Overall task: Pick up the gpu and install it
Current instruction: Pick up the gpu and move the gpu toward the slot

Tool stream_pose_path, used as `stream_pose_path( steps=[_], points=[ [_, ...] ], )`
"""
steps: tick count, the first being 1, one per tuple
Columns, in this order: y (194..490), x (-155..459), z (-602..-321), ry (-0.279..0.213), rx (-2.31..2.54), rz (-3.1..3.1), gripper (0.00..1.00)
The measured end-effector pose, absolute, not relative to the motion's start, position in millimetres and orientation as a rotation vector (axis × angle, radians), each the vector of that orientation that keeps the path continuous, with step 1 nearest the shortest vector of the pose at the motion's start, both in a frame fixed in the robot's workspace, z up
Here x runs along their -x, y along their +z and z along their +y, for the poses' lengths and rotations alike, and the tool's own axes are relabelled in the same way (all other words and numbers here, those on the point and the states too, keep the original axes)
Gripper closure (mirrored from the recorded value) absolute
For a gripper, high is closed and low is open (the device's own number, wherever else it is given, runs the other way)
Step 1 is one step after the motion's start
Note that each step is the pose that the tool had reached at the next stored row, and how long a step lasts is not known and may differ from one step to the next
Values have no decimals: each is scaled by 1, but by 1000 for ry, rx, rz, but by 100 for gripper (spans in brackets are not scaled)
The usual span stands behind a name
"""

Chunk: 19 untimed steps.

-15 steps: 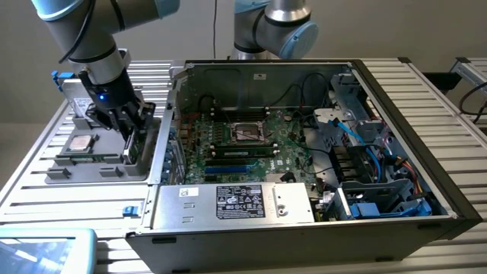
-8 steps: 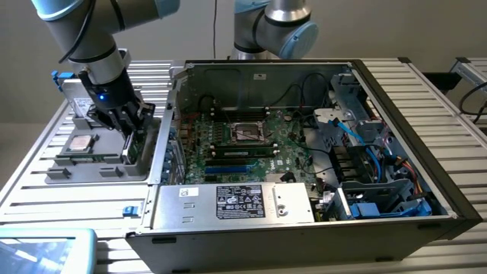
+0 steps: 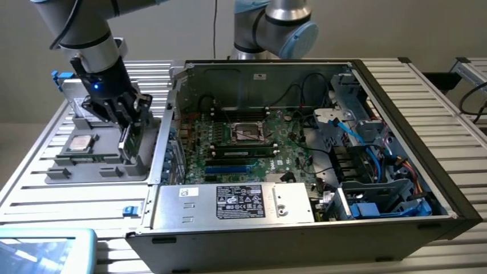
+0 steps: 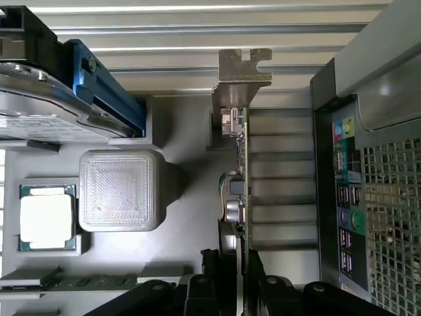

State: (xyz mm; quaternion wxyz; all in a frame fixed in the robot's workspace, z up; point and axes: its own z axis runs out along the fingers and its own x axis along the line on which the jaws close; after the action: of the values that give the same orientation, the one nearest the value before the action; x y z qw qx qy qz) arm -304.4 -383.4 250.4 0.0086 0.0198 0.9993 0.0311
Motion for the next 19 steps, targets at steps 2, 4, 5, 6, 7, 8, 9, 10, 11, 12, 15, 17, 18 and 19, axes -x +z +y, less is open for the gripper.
stream_pose_path(
  steps=[2,4,5,6,7,8,9,10,11,12,15,17,18,19],
  points=[
    [259,305,-383,97,-62,3122,72],
    [269,305,-383,97,-62,3121,72],
    [273,305,-383,97,-62,3121,72],
    [278,305,-383,97,-62,3121,72],
    [282,305,-383,97,-62,3121,72],
    [287,305,-383,97,-62,3121,72],
    [291,305,-383,97,-62,3121,72],
    [296,305,-383,97,-62,3121,72],
    [301,305,-383,97,-62,3121,72],
    [305,305,-383,97,-62,3121,72],
    [319,305,-383,97,-62,3121,72],
    [328,305,-383,97,-62,3121,72],
    [332,305,-383,97,-62,3121,72],
    [337,305,-384,97,-62,3121,72]
  ],
)
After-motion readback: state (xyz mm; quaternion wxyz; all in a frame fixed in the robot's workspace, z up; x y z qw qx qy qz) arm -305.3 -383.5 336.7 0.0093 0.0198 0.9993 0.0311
